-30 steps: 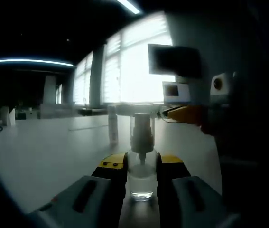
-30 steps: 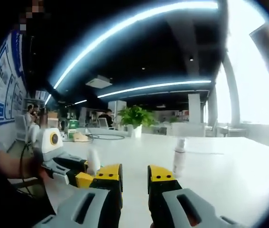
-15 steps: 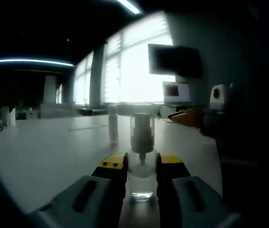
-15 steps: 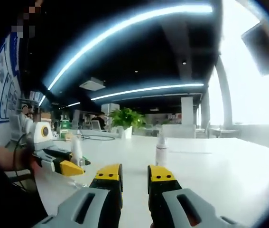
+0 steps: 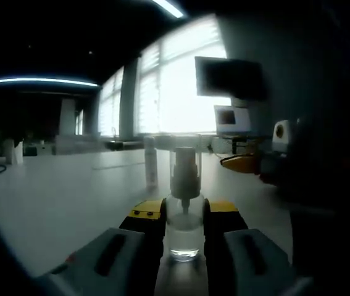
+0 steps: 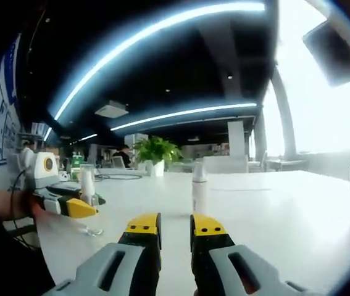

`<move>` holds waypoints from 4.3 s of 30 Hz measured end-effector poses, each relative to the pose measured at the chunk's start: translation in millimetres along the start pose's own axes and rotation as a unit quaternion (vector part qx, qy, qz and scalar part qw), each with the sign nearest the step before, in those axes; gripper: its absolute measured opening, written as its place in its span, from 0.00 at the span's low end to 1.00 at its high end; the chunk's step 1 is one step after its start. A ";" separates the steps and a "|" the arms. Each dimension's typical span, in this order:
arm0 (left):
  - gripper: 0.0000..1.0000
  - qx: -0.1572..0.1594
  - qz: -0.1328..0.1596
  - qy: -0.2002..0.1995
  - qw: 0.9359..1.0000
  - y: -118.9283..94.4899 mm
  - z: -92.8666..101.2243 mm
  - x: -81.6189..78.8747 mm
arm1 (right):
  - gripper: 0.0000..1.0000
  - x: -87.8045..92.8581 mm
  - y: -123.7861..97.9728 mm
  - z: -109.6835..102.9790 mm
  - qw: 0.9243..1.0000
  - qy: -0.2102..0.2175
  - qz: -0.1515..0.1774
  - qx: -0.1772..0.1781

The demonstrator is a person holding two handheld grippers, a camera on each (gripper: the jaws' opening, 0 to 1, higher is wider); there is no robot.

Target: Clamp pump bottle remove cover press pump head put on cover

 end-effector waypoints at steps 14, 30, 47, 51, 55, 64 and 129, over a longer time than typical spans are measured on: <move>0.15 -0.029 0.020 -0.025 0.999 -4.2 -17.8 -9.5 | 0.14 0.5 -1.7 3.4 1.000 -0.007 0.004 0.000; 0.15 -0.039 0.055 -0.028 0.997 12.6 -64.2 -40.5 | 0.13 -2.2 1.7 15.1 1.000 0.020 0.004 0.005; 0.15 -0.036 0.069 -0.044 0.996 44.0 -110.1 -52.8 | 0.13 -5.1 -2.2 14.2 0.999 0.036 0.006 0.002; 0.15 -0.032 0.068 -0.038 0.996 53.2 -119.0 -48.2 | 0.13 -3.5 -1.5 10.7 0.999 0.033 0.002 -0.003; 0.15 -0.035 0.064 -0.036 0.997 63.0 -129.7 -45.5 | 0.13 -2.9 -1.3 8.1 1.000 0.024 0.000 -0.005; 0.15 -0.045 0.062 -0.037 0.996 84.5 -158.1 -41.2 | 0.12 -1.3 0.8 7.3 1.000 0.024 -0.004 -0.009; 0.23 -0.046 -0.011 -0.002 0.999 102.7 -150.7 3.2 | 0.13 0.6 -3.0 4.0 1.000 0.007 -0.003 -0.015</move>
Point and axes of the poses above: the point that each gripper's makers call its tool centre point, and the gripper's own axes: y roughly forward along the fingers, z roughly to its right, x roughly out of its underside, the point moved 1 cm from there along -y, roughly backward along the fingers, and after that the axes turned 8 degrees about x, right-handed, at the moved point
